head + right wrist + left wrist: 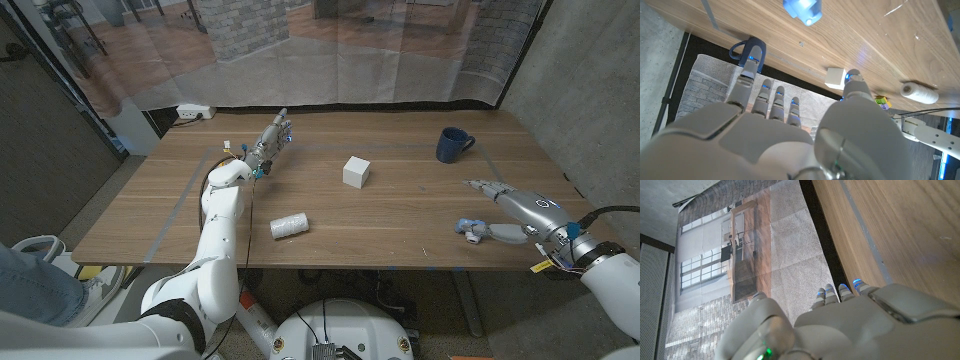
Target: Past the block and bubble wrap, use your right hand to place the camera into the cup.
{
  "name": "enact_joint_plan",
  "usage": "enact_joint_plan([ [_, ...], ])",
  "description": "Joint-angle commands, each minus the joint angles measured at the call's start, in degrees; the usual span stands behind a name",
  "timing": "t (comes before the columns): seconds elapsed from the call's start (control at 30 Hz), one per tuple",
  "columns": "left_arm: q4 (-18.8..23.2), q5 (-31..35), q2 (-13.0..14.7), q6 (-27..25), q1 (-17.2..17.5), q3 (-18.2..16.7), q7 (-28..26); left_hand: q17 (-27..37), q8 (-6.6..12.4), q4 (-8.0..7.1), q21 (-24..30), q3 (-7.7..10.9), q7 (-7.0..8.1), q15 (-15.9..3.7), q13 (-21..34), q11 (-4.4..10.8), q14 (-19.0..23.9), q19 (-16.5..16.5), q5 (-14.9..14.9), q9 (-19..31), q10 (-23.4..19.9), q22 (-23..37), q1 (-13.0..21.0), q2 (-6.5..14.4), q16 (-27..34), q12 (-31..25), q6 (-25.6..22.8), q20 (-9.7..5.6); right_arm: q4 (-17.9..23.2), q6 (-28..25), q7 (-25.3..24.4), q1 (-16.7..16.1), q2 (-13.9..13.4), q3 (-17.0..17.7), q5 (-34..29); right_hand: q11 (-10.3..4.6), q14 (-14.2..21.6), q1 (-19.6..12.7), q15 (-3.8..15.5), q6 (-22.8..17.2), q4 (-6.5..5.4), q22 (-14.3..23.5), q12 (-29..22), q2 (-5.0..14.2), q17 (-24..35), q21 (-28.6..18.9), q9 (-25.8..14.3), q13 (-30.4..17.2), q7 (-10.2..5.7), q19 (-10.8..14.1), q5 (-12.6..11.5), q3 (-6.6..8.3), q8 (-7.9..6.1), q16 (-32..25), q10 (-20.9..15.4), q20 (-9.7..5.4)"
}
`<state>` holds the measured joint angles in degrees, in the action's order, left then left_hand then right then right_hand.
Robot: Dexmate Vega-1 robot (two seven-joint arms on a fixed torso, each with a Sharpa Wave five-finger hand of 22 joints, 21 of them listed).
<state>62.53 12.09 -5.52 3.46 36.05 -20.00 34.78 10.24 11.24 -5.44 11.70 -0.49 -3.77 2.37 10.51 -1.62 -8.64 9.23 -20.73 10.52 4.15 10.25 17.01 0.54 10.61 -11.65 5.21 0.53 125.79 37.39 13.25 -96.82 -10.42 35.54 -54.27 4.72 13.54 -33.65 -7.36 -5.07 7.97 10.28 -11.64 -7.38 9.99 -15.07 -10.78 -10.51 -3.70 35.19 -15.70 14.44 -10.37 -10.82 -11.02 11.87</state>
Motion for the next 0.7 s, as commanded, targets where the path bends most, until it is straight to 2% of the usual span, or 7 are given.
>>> enact_joint_plan([
  [0.03,0.57,0.23,0.03,-0.39,0.10,-0.01,-0.26,0.31,0.27,-0.15,-0.13,-0.31,-0.13,-0.15,0.24,-0.06,0.23,-0.15,0.03,0.24,0.03,0.22,0.45,0.33,0.24,-0.11,-0.25,0.21,1.39,-4.55,0.24,-0.89,-2.97,-1.30,-3.88,0.60,1.53,-0.35,-0.09,0.24,0.01,0.17,-0.01,-0.53,0.19,-0.94,-0.28,-0.13,0.29,2.31,-0.32,-0.45,-0.26,-0.39,0.18,0.01],
  [0.3,1.10,0.45,-0.01,-0.85,0.01,0.10,-0.45,0.32,0.26,-0.15,-0.14,-0.40,-0.05,-0.05,0.23,0.01,0.16,-0.11,0.04,0.24,0.04,0.22,0.50,0.38,0.20,-0.09,-0.26,0.23,2.13,-7.18,1.88,-1.37,-4.74,-2.26,-5.00,0.82,2.21,-0.57,-0.48,-2.47,0.01,0.05,-0.23,-0.72,0.22,-1.06,-0.30,-0.12,0.46,4.31,-0.40,-0.83,-1.40,-0.29,-0.18,0.31],
  [0.7,0.18,0.37,-0.03,-0.50,-0.47,0.13,-0.58,0.32,0.23,-0.15,-0.14,-0.54,-0.01,-0.11,0.23,0.05,0.24,-0.09,0.05,0.24,-0.02,0.22,0.57,0.46,0.23,-0.11,-0.28,0.27,3.85,-10.06,5.35,-2.47,-6.64,-3.30,-5.47,0.98,2.61,-0.77,-0.92,-2.74,-0.01,0.00,-0.52,-0.71,0.23,-0.70,-0.28,-0.11,0.29,4.63,-0.45,-1.07,-1.36,-0.21,-0.89,0.30],
])
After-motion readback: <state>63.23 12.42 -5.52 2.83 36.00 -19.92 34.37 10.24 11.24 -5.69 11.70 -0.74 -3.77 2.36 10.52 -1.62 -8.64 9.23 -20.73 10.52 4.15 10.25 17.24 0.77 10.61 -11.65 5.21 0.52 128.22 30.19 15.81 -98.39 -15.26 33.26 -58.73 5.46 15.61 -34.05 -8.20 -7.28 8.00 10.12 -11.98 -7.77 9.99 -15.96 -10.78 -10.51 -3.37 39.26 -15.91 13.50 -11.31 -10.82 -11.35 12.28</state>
